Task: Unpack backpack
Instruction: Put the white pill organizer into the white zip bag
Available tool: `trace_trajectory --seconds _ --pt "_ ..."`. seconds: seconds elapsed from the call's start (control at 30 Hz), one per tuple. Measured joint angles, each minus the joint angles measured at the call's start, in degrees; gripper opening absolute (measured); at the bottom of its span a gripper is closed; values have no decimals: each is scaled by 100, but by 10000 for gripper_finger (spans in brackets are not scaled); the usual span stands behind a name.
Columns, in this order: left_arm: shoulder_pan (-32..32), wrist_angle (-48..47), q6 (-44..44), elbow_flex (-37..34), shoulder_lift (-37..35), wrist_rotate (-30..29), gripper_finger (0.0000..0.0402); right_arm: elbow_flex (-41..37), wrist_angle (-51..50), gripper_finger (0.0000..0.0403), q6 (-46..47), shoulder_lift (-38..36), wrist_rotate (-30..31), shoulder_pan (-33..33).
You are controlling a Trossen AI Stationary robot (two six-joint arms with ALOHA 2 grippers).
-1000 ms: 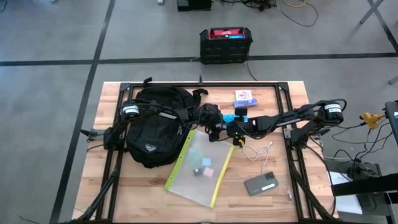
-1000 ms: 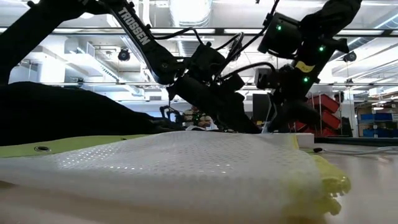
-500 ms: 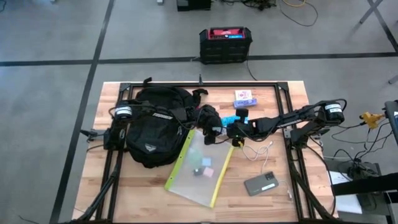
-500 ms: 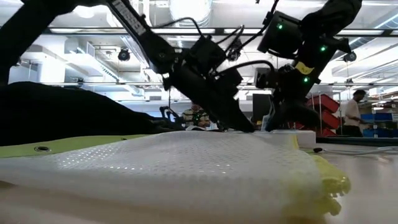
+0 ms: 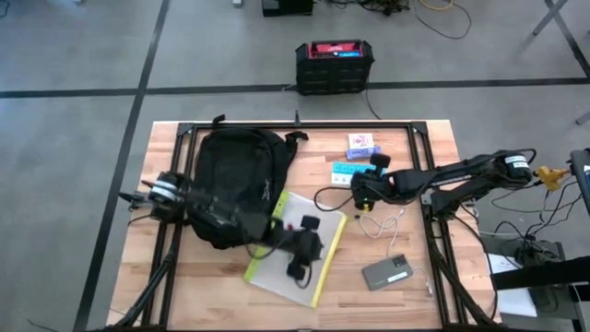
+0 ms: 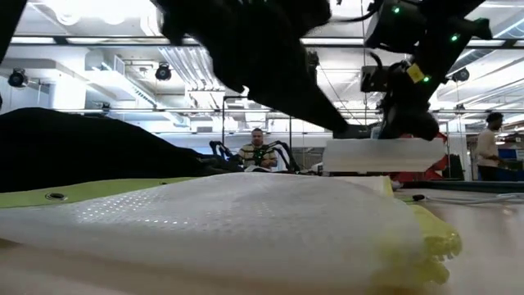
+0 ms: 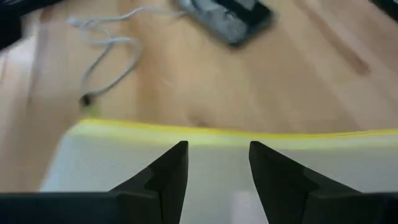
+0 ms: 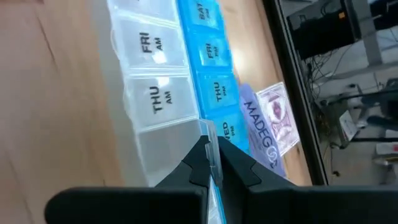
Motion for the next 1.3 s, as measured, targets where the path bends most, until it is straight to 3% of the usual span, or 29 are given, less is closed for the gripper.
trace_trajectory --seconds 0.23,0.5,0.7,1.13,1.3 --pt "-265 105 -489 6 77 221 179 -2 4 0 587 -134 -321 4" --pt "-320 -69 -619 -9 158 701 239 -2 6 0 1133 -130 -643 17" --pt "-403 -460 -209 -22 167 169 272 -2 30 0 1340 -99 -663 20" --pt "-140 -431 -347 -374 180 359 277 -9 61 0 1583 92 -948 30" --pt "-135 -275 -527 -382 388 132 275 -9 112 0 1583 135 -946 30"
